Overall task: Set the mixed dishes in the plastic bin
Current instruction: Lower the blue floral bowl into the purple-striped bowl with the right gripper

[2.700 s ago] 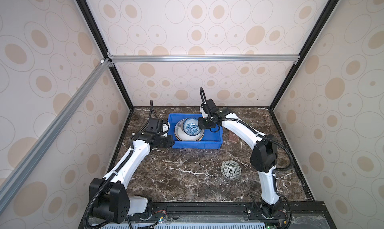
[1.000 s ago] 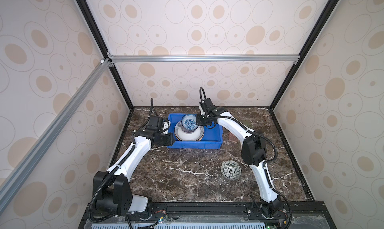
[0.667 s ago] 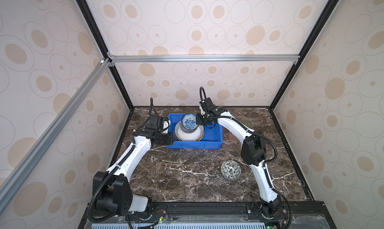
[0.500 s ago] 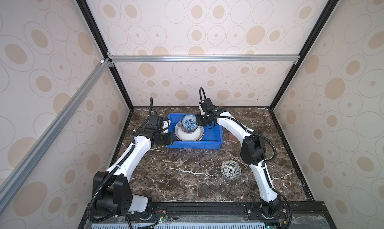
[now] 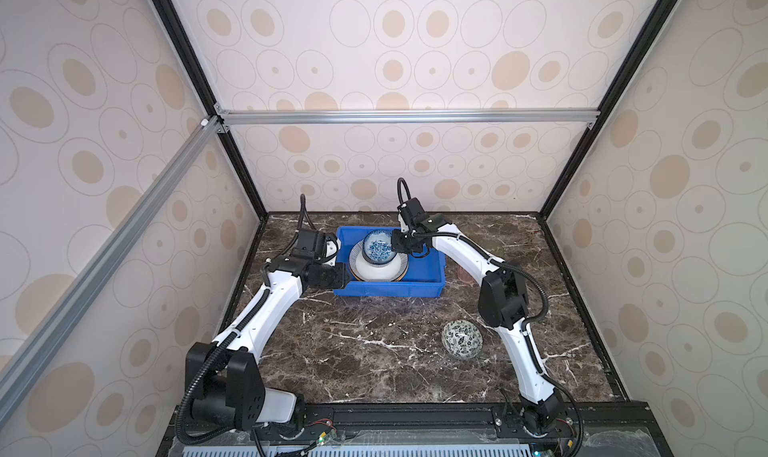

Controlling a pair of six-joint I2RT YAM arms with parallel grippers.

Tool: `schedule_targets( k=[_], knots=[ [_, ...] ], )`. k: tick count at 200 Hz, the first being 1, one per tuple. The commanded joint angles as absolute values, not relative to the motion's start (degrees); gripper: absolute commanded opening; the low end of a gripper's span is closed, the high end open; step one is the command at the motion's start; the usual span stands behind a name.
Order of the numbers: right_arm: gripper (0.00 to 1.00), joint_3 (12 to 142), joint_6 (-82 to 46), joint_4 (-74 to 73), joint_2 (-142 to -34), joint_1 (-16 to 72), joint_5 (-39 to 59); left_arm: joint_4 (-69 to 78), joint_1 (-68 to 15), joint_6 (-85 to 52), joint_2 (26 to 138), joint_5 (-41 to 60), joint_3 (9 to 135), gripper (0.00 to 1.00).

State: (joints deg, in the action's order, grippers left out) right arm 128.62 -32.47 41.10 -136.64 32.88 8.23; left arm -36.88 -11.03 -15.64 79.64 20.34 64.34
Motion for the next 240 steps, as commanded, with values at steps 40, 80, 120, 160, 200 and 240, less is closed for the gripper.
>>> schedule_targets(
  k=[40,80,120,160,200,240],
  knots=[
    [0.0,133.15,-34.29,40.78,-138.5,32.52,9.93,-37.09,-10.55,-15.81,80.99,20.85,66.53,0.33],
    [0.03,133.24,-34.69,41.31,-138.58,32.43,9.67,-37.07,-10.55,-15.76,81.3,20.83,66.53,0.33],
    [0.04,133.59,-34.41,42.16,-138.36,32.43,9.93,-37.09,-10.55,-15.81,81.47,20.96,66.62,0.33],
    [0.06,133.68,-34.11,42.89,-138.3,32.37,10.13,-37.05,-10.55,-15.96,81.39,21.18,66.45,0.33],
    [0.09,134.79,-34.46,43.63,-139.26,32.17,11.14,-36.97,-10.55,-15.92,81.3,21.07,66.18,0.34],
    [0.11,137.22,-34.25,45.7,-140.88,32.17,12.26,-37.0,-10.54,-15.91,81.56,20.93,66.35,0.34]
  ],
)
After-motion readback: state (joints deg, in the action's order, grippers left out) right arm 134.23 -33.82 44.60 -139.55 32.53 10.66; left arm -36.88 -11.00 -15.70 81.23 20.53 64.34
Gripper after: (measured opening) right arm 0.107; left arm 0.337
